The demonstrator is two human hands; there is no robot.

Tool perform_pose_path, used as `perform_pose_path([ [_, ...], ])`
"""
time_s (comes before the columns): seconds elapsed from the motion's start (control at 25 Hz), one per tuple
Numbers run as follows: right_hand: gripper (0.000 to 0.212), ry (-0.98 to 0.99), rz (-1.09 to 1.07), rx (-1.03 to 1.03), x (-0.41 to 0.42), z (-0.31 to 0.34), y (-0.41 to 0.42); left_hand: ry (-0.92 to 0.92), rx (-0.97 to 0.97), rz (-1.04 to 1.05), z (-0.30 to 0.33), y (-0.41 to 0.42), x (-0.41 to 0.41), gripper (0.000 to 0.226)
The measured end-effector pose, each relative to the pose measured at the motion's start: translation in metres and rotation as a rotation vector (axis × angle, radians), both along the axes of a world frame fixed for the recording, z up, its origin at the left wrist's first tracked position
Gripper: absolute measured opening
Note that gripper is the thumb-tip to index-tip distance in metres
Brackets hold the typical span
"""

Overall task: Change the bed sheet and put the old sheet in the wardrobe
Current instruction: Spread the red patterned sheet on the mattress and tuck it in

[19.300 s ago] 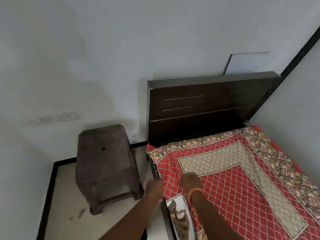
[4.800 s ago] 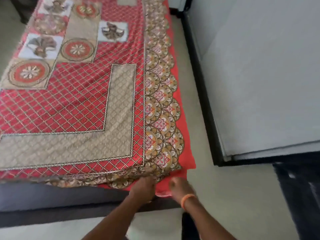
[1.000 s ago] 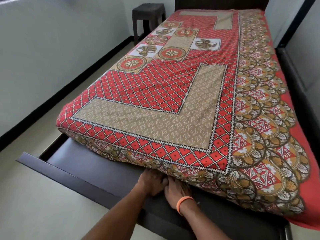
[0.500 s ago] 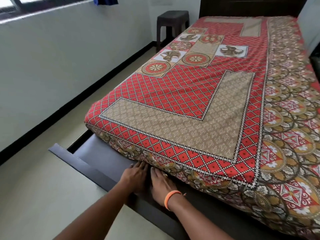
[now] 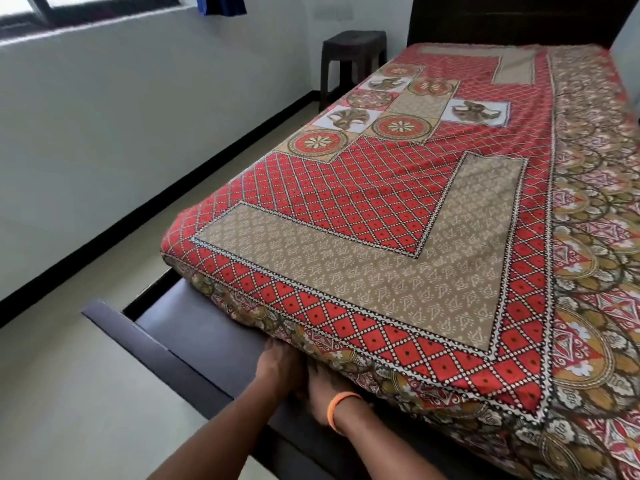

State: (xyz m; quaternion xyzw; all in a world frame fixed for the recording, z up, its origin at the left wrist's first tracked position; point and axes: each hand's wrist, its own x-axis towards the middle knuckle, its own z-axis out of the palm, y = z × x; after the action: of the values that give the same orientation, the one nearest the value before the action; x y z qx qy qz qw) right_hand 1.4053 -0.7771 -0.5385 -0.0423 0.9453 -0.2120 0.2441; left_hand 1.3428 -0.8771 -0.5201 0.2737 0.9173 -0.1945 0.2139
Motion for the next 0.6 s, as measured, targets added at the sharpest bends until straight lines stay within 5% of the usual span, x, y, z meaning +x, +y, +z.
perform_pose_path([
  [0.16,0.057,0.096,0.184,0.181,0.034,0.026,-0.014,0.060,0.041,0.045,0.029,-0.030,-0.004,0.033],
  [0.32,0.060,0.299,0.153,0.064,0.000,0.033,-0.041,0.183,-0.046,0.059,0.023,-0.087,-0.032,0.062],
  [0.44,0.077,0.199,0.077,-0.027,-0.035,0.016,-0.059,0.139,-0.031,-0.073,0.007,-0.099,-0.057,0.062],
  [0.6,0.073,0.138,-0.015,-0.055,-0.060,-0.011,-0.071,0.170,-0.086,-0.074,-0.014,-0.090,-0.073,0.059],
])
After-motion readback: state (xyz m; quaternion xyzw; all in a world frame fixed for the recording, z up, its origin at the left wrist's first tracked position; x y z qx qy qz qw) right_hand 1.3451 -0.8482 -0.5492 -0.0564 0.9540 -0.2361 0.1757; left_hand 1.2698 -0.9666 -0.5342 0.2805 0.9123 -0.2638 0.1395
